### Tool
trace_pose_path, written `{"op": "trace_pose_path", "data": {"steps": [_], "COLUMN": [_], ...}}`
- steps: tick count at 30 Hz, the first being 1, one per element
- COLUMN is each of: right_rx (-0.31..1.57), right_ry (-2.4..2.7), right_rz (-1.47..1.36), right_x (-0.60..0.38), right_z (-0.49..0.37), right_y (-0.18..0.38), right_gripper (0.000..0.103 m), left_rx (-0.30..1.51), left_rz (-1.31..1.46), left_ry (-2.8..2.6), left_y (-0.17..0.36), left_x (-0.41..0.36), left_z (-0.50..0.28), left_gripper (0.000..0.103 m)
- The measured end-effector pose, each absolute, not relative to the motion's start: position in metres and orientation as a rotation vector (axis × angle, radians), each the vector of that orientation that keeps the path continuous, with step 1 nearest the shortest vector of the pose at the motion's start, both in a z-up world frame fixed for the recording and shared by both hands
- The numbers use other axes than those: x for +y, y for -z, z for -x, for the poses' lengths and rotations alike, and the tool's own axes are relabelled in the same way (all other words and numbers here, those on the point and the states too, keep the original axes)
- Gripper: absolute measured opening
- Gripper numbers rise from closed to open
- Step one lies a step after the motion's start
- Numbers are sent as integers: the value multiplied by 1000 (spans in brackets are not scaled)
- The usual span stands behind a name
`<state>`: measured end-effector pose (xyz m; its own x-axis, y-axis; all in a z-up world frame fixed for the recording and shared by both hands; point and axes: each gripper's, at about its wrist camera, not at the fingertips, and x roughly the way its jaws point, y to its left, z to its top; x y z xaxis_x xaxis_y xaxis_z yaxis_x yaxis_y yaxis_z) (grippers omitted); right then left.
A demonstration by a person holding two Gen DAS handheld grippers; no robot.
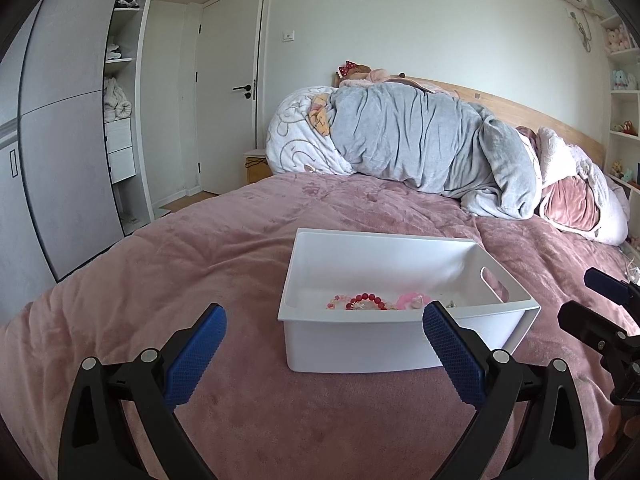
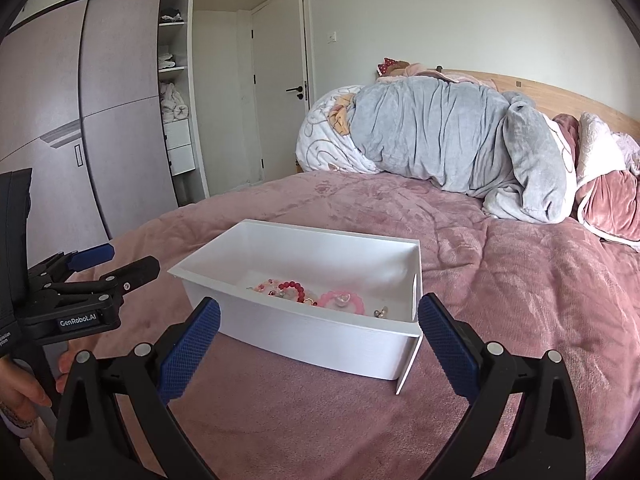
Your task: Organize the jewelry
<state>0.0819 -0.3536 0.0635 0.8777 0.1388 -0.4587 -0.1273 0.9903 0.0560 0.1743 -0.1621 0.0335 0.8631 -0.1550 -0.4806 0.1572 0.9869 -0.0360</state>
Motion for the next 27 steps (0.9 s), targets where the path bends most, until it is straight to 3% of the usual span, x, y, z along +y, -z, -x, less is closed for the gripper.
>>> {"op": "trace_pose_path", "data": {"steps": [27], "right_rx": [495], "right_ry": [-108], "right_rz": [49], "right_x": [-337], "right_z": [-78], "right_y": [-39], "right_gripper": [98], "left_rx": [516], "left_rz": [-68], "left_ry": [158], "left_y": [-4], "left_x": [-176], "left_z": [-169], "left_gripper": [99]}}
